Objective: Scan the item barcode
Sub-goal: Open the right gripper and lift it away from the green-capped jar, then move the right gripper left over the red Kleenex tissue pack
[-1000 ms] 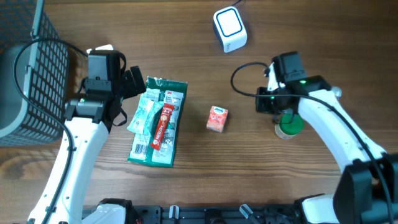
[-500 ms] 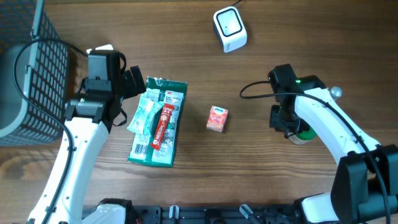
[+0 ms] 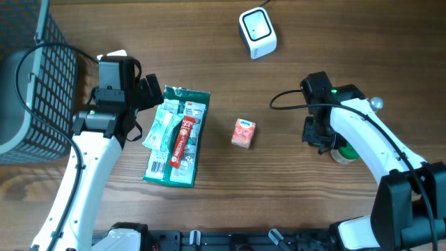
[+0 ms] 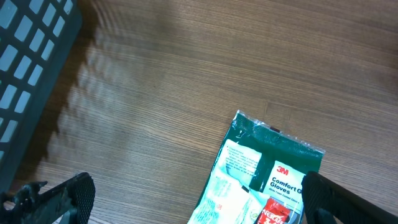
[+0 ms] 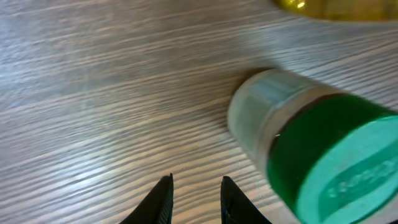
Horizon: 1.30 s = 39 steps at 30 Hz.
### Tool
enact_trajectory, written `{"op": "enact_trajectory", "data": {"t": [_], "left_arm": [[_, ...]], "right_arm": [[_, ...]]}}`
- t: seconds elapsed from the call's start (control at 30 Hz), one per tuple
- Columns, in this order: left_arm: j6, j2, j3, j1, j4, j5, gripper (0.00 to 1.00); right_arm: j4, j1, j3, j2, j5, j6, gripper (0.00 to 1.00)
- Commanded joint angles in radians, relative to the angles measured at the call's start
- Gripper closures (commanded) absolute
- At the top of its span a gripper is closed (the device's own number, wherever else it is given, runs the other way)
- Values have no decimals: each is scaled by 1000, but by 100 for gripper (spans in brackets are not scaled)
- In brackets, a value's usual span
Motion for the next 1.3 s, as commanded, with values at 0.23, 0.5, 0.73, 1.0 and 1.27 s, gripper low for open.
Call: {"op": "enact_trajectory", "data": {"t": [0.23, 0.5, 0.73, 1.0, 1.27], "left_arm": [[-16, -3, 11, 4, 3, -5, 0], [-16, -3, 11, 4, 3, -5, 0], [-16, -3, 11, 4, 3, -5, 0], [-16, -3, 11, 4, 3, -5, 0], [-16, -3, 11, 4, 3, -5, 0]], "right_arm": [[-17, -6, -42, 11, 150, 29, 69], [-39, -95, -46, 11, 177, 125, 70], [98, -93, 83, 11, -349, -47, 77], [404, -18, 30, 11, -776, 124, 87], [547, 210, -54, 12, -561, 302, 90]]}}
